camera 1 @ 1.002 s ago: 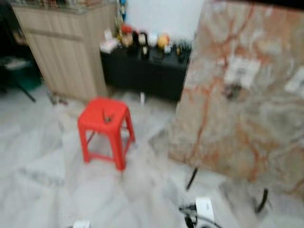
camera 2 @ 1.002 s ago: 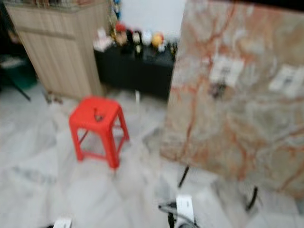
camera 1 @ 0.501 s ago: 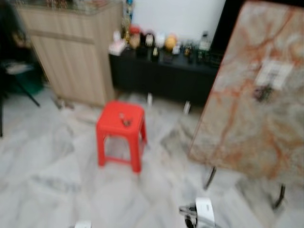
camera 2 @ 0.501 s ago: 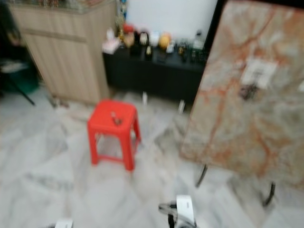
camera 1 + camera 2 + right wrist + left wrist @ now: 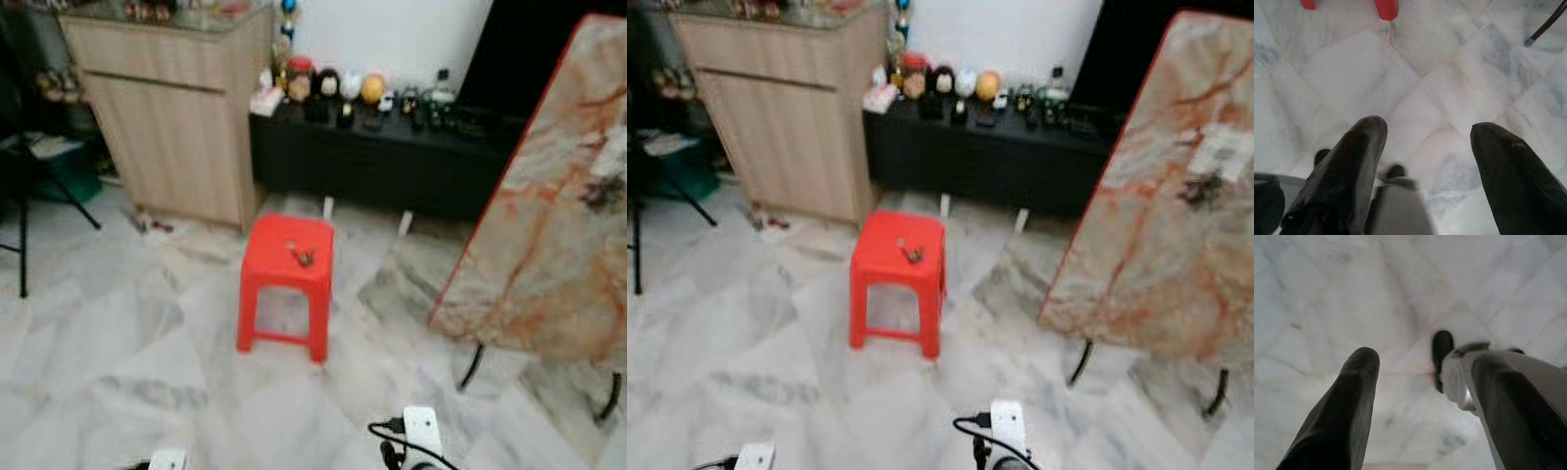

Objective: Hang keys on a hook

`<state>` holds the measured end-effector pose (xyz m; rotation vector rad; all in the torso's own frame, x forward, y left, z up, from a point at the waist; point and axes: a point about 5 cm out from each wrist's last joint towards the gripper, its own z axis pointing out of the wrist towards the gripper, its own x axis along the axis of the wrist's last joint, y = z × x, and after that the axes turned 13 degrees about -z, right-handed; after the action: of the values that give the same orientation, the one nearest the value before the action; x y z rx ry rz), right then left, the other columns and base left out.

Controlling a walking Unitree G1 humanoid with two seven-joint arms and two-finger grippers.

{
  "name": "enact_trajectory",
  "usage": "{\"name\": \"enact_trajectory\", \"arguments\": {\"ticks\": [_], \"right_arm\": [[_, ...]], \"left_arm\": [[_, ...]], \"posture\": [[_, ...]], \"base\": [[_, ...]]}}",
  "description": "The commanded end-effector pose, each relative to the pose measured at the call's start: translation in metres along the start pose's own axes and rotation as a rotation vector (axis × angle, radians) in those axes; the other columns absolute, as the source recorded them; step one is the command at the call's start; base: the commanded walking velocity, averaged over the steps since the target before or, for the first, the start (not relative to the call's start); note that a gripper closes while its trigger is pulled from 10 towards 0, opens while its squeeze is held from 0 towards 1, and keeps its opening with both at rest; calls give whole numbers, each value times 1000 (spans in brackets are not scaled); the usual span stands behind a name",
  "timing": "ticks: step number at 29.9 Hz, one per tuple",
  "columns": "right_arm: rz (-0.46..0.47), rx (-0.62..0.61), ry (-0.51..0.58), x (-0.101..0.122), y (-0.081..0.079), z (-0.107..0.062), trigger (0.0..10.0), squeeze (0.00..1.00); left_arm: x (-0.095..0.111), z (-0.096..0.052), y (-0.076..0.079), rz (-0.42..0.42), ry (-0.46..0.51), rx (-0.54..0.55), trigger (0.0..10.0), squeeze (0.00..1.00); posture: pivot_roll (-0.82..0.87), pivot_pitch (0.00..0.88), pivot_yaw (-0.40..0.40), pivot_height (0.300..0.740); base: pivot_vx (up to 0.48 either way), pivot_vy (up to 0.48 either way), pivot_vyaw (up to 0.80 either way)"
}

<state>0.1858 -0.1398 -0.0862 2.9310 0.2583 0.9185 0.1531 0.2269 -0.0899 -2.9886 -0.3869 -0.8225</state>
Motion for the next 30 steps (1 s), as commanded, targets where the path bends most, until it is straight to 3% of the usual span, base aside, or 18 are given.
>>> {"name": "enact_trajectory", "arguments": {"ticks": [1, 19, 30], "right_arm": [[16, -32, -14, -5, 10, -1, 10000, 0], [25, -46, -9, -3, 10, 0, 10000, 0], [22, -42, -7, -3, 10, 0, 10000, 0]], "left_arm": [[-4, 1, 8, -6, -17, -17, 10000, 0], [-6, 1, 8, -17, -24, -11, 10000, 0], [-4, 1, 8, -11, 2, -24, 10000, 0]], "posture": [[44, 0, -92, 740], [39, 0, -92, 740], [51, 0, -98, 740]], "base": [[0, 480, 0], [0, 471, 0], [0, 0, 0]]}}
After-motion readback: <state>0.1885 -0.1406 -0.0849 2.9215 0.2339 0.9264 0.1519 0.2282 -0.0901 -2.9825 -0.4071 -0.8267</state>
